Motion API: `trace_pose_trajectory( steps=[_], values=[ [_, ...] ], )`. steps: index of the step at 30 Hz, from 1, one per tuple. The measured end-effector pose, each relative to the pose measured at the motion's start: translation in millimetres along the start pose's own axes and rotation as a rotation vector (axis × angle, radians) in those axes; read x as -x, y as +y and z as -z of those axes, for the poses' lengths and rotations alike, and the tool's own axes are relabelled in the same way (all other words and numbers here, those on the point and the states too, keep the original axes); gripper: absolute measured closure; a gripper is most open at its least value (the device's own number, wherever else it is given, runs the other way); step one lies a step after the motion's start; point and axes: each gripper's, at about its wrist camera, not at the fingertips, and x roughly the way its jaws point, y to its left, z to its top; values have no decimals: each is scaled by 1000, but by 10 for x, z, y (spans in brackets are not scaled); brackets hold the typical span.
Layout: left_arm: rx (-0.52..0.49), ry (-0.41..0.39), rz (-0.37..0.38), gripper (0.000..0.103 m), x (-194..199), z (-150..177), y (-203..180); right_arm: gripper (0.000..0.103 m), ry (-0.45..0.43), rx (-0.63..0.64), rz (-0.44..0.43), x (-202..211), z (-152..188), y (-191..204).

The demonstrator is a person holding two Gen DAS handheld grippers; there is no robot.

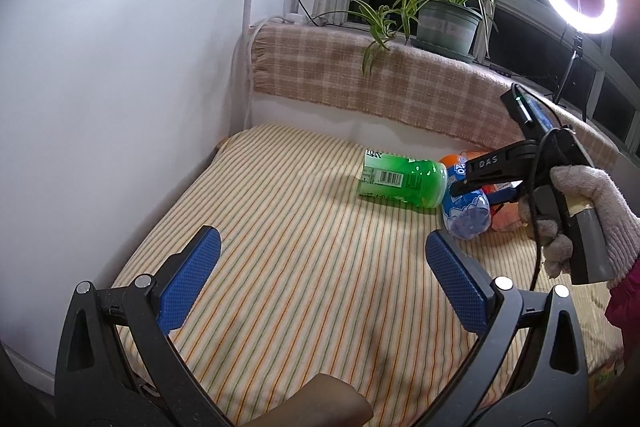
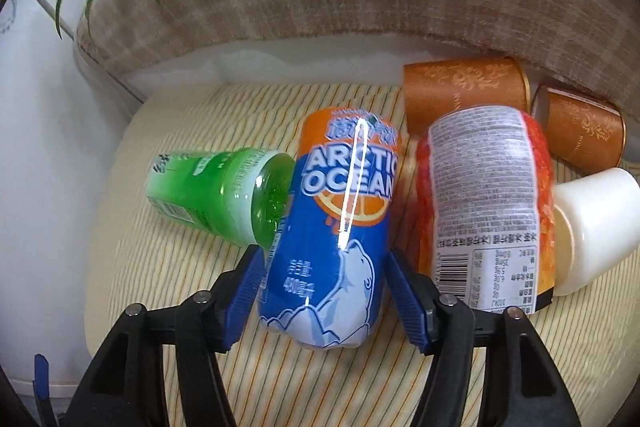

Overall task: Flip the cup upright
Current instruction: 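Lift the blue bottle with the right gripper and tilt it upright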

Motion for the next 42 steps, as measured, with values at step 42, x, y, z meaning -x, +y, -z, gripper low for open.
trace_pose_trajectory(
  steps=[42],
  values=[
    [-1, 15, 55, 0, 38, -41, -113, 36, -147, 45, -106, 736, 1167, -73]
  ],
)
